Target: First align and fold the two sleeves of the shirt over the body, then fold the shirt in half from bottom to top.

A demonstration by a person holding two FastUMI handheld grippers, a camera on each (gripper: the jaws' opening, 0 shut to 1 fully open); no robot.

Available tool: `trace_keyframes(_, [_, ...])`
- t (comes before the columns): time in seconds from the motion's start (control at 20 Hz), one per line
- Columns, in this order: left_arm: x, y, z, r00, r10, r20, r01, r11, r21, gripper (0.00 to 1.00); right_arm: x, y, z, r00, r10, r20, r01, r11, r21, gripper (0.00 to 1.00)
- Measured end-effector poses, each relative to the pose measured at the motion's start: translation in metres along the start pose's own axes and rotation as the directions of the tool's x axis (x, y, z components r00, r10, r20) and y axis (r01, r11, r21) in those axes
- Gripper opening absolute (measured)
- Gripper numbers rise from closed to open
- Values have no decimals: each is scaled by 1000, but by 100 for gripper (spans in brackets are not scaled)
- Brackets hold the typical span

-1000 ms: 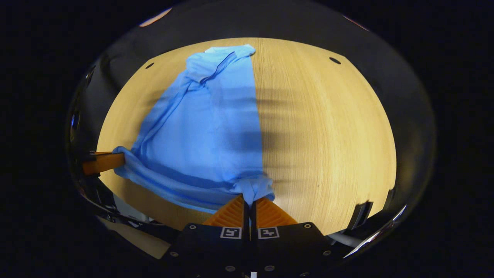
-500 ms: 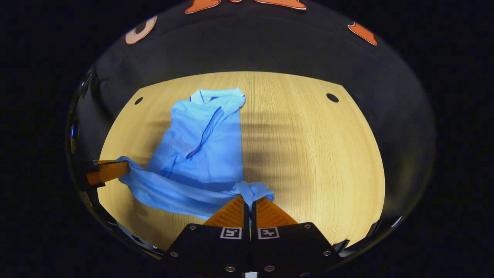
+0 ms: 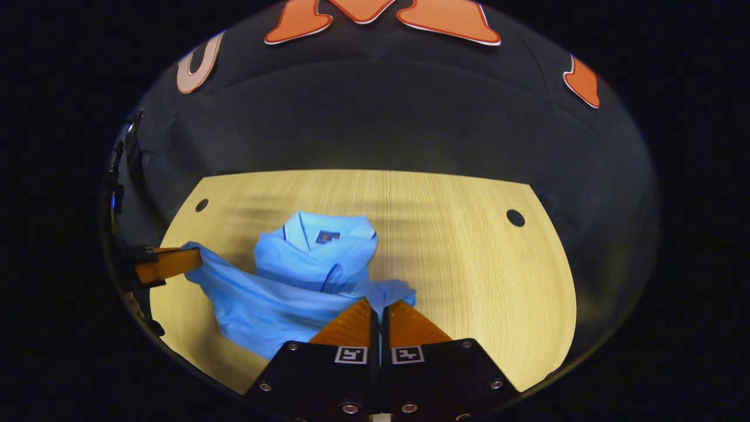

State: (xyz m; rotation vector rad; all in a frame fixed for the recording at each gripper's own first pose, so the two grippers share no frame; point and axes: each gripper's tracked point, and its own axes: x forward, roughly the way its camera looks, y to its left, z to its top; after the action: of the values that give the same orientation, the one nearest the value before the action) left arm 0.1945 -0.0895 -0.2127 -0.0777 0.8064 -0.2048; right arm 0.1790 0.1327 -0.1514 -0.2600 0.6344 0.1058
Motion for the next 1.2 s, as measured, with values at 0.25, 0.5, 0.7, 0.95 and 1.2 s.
trace_keyframes(0.25, [33,14,24,1000,16,4,-16,1000,25,5,45,-6,14,1000,-22,-6,23,999,44,2])
trace_keyframes(0.5, [50,23,20,999,29,-17,-29,999,22,12,59,-13,18,999,-42,-6,42,996,74,23])
trace_keyframes(0.7, [47,26,31,999,46,26,-47,998,49,82,54,-16,20,999,-37,-9,38,993,116,78])
trace_keyframes(0.95, [24,21,61,984,86,154,-104,988,114,100,29,-23,31,999,-38,38,33,993,115,97])
trace_keyframes(1.2, [-44,6,100,948,83,309,-140,976,169,100,-22,-31,52,990,-29,136,13,993,118,97])
